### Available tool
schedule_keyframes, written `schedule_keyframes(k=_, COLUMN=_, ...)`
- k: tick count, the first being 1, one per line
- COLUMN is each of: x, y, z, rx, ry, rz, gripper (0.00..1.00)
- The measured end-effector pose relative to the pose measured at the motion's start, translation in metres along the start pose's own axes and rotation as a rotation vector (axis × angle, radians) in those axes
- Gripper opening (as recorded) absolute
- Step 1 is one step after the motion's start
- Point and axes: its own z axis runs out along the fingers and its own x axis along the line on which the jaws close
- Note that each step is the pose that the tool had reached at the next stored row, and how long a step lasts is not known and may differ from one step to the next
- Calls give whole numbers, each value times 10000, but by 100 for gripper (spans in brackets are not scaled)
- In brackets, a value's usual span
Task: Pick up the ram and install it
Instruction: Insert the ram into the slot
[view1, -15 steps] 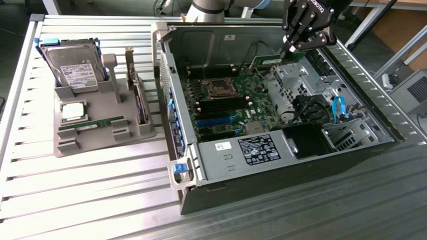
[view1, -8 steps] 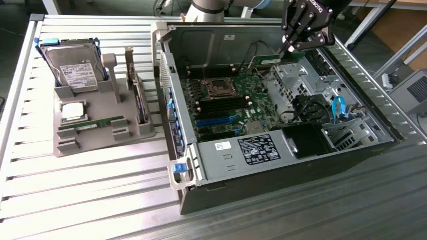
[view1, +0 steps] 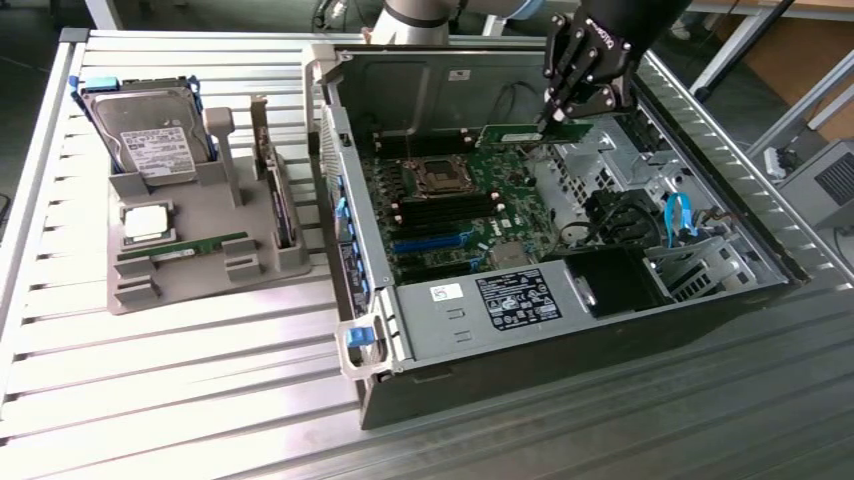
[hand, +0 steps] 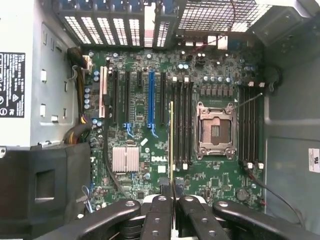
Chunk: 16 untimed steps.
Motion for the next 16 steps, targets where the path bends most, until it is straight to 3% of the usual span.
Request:
schedule_keyframes(k=5, x=14, y=182, z=268, rx=13, ry=-14, rz=189, gripper=11)
schedule_keyframes(k=9, x=10, y=191, z=422, rx=8, ry=-17, rz=240, gripper=11)
schedule_keyframes(k=10, x=9, y=233, z=475, rx=-2, ry=-5, rz=89, gripper=11)
schedule_keyframes(k=12, x=0, y=233, z=519, rx=-29, ry=30, rz=-301, gripper=11)
schedule_keyframes(k=16, x=-54, y=232, z=642, rx=-23, ry=16, rz=-157, gripper=11)
